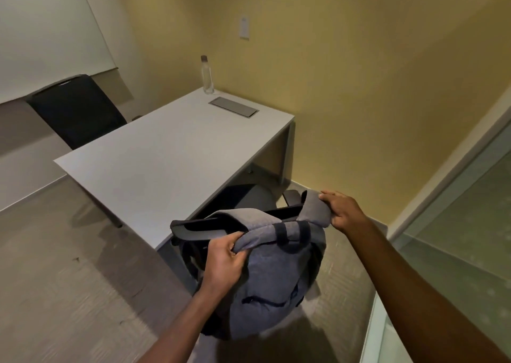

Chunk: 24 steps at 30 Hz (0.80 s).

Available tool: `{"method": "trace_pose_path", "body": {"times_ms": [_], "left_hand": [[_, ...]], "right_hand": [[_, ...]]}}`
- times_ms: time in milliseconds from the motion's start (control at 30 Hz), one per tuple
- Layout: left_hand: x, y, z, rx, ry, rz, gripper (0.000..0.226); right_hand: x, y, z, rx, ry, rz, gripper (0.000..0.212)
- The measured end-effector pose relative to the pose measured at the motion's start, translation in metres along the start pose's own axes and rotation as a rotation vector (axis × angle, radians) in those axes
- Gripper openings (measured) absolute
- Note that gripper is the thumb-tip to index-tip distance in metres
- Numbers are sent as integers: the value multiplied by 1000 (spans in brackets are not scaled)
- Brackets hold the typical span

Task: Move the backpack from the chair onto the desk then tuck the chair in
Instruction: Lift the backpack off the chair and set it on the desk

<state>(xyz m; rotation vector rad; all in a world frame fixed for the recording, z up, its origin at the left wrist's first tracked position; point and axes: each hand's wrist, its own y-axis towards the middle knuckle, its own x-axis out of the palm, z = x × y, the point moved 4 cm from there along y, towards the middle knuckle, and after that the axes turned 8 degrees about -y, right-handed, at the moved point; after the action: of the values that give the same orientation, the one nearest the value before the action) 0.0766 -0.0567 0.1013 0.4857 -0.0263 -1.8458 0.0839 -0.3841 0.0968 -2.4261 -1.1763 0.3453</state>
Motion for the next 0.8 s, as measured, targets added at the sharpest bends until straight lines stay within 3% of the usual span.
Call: {"method": "trace_pose_path", "body": {"times_ms": [133, 200, 267, 333, 533, 600, 667, 733, 800], "left_hand": [[11, -9, -2, -5, -2, -28, 20], [12, -13, -5, -16, -17, -35, 22], [9, -17, -8, -25, -27, -32, 28], [4, -20, -10, -37, -43, -30, 35], [-14, -35, -6, -8, -25, -58, 15], [-22, -40, -5, 4, -21, -41, 13], [-32, -44, -5, 1, -38, -31, 12], [-44, -48, -6, 6, -46, -17, 16], [-54, -54, -6, 21, -40, -4, 25]], "right_hand": [[-21, -17, 16, 32, -16, 118, 33], [-26, -24, 28, 88, -98, 155, 21], [-28, -32, 39, 154, -241, 132, 8], [-28, -36, 48, 178, -352, 57, 13], [-17, -62, 44, 160, -565, -35, 19], [-9, -75, 33, 64, -746, -46, 15], [9, -85, 16, -177, -956, 18, 17], [44, -101, -3, -359, -958, -12, 20], [91, -115, -13, -338, -818, -221, 22]]}}
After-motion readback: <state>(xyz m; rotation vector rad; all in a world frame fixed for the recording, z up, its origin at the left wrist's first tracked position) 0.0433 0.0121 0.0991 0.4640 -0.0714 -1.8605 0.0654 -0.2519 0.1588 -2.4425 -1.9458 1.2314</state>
